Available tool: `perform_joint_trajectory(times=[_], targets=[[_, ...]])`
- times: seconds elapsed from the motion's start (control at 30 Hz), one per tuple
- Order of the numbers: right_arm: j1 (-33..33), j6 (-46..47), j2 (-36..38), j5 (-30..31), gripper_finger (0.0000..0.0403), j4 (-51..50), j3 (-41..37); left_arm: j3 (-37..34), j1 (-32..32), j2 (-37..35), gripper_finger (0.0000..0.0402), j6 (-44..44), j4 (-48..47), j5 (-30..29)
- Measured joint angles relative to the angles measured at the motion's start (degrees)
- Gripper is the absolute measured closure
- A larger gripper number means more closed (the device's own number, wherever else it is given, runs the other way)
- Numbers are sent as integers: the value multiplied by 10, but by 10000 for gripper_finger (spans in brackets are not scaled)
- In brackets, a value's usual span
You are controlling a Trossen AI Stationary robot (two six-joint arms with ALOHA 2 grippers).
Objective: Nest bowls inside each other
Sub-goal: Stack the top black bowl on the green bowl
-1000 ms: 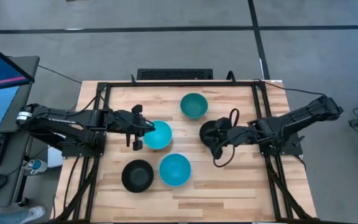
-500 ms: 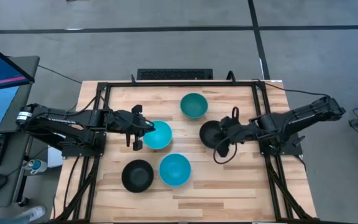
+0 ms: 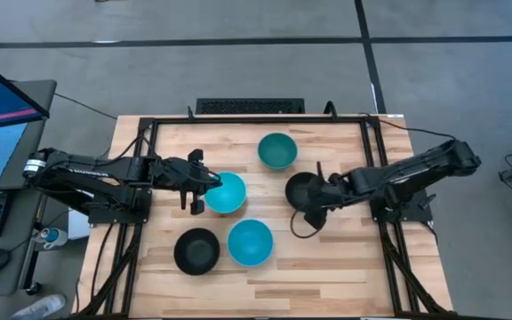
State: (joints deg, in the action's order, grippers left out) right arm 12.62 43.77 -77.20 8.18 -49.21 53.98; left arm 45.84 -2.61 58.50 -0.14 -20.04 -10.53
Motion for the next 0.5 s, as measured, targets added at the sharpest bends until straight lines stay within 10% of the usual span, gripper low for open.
perform_joint_trajectory(times=[0.5], targets=[[-18, -39, -77, -37, 133, 41, 1, 0, 0, 0, 400, 0, -15, -8]])
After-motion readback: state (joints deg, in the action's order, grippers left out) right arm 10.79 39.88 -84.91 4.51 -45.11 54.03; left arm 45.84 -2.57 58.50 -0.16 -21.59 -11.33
